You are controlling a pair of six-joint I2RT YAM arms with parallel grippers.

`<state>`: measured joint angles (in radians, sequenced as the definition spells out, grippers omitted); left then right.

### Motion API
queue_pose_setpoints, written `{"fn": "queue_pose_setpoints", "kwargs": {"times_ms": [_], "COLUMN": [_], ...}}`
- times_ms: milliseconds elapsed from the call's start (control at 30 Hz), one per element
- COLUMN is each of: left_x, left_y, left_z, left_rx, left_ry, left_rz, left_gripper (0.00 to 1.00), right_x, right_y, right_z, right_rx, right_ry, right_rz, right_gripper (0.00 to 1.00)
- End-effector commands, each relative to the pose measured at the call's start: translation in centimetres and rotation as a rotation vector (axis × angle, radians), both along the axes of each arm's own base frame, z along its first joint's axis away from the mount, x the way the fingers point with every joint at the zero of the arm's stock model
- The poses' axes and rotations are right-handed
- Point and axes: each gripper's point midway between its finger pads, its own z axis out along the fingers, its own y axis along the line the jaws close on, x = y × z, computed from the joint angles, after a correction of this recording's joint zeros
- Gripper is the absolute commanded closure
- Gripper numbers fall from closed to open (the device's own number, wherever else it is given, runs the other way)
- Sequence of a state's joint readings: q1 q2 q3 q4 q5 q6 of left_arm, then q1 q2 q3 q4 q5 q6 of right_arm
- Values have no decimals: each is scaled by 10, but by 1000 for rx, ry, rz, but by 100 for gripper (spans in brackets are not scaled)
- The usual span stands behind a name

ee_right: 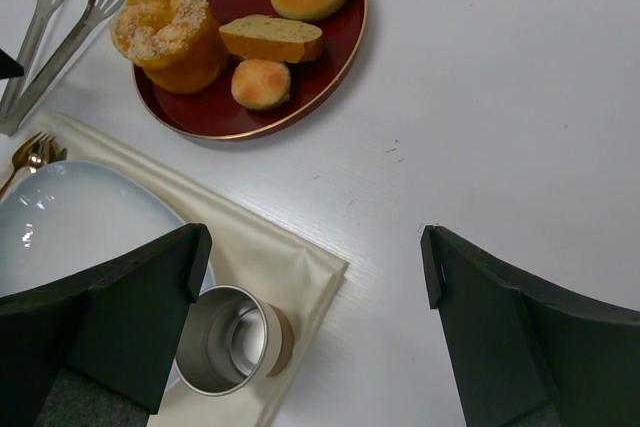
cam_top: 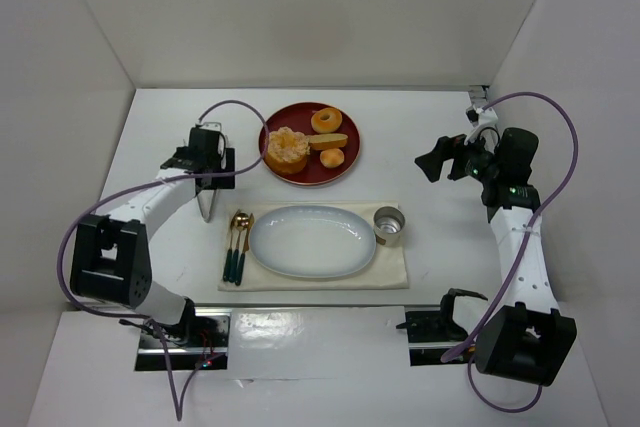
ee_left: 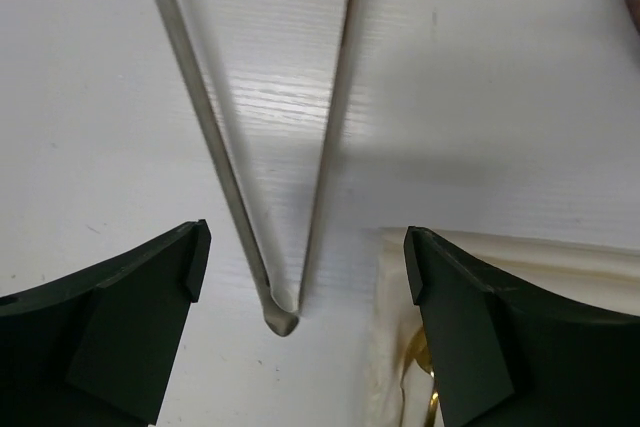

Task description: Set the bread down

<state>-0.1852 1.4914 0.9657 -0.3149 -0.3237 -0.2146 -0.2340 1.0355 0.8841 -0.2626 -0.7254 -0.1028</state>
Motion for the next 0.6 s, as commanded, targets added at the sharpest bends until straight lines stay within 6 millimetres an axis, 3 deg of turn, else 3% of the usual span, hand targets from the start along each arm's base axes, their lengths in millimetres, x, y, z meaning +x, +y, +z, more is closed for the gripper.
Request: {"fn": "queue_pose_setpoints", "kwargs": {"times_ms": [0, 100, 567], "left_x": [17, 20, 26], "left_y": [12, 16, 30], "left_z": [17, 21, -5], "left_rx": [-28, -63, -96], "left_ry": [-62, -77, -6], "left_rz": [64, 76, 116], "left_gripper": [3, 3, 4], "right_x": [-1, -1, -1], "right_y": [2, 2, 2], "right_z": [22, 22, 22], "right_rx": [-14, -14, -14], "right_ry": [-75, -75, -75], "right_rz": [18, 18, 18], "right_gripper": [0, 0, 0]}}
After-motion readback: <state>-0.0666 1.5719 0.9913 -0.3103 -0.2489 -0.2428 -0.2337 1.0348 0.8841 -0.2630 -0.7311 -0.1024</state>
